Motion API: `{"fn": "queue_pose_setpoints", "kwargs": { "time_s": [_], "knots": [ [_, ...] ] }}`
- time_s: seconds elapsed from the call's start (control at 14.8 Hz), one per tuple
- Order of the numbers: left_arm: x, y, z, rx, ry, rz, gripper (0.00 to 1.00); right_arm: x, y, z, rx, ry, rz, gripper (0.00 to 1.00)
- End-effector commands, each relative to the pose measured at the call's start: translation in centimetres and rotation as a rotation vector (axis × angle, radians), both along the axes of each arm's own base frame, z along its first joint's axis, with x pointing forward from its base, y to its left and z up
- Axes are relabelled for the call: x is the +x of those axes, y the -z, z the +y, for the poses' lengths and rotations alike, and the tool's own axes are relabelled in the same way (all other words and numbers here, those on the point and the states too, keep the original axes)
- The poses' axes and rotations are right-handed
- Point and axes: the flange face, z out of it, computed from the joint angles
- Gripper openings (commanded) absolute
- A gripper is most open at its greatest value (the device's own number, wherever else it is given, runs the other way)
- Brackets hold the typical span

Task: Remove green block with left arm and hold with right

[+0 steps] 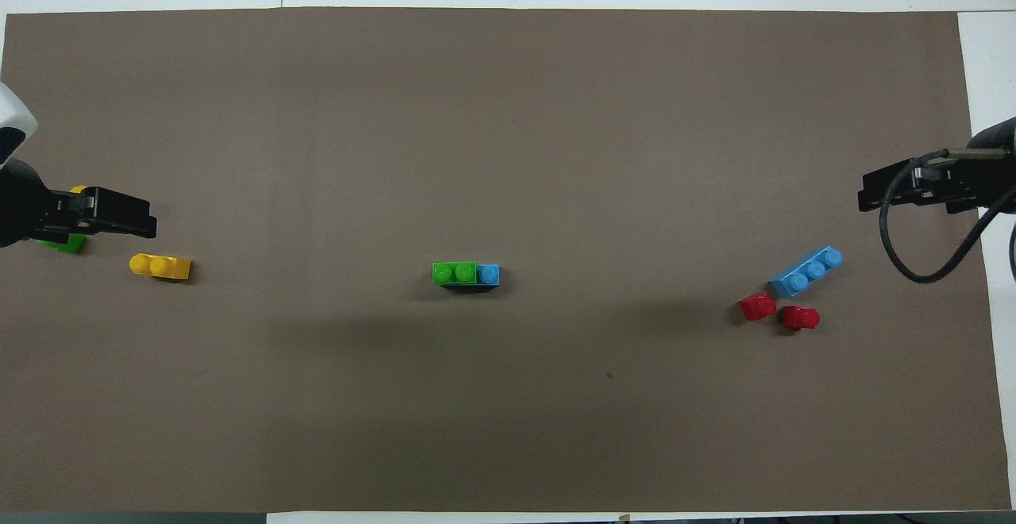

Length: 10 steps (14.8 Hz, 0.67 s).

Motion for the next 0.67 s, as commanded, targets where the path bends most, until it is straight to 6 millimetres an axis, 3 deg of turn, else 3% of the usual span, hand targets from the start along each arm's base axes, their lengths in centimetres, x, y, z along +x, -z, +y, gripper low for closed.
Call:
{"fn": "queue_pose_setpoints", "kwargs": {
  "time_s": [0.0, 0.27, 0.4, 0.54, 0.61],
  "knots": [
    [0.2, -0.3, 0.1, -0.007, 0.009, 0.009, 1.00, 0.2, -0.2, -0.5, -0.018, -0.015, 0.012, 1.00],
    [0.2, -0.4, 0.0, -0.007, 0.008, 0.008, 1.00, 0.2, -0.1, 0.0, -0.013, -0.014, 0.009, 1.00],
    [0.2, -0.4, 0.0, -0.007, 0.008, 0.008, 1.00, 0.2, 0.2, 0.7, -0.001, 0.093, 0.014, 0.99],
    [0.2, -0.3, 0.0, -0.007, 0.008, 0.006, 1.00, 0.2, 0.9, 2.3, 0.037, 0.222, 0.025, 0.99],
    [0.2, -0.4, 0.0, -0.009, 0.004, 0.004, 1.00, 0.3, 1.3, 4.5, 0.049, 0.311, 0.024, 0.99]
  ]
}}
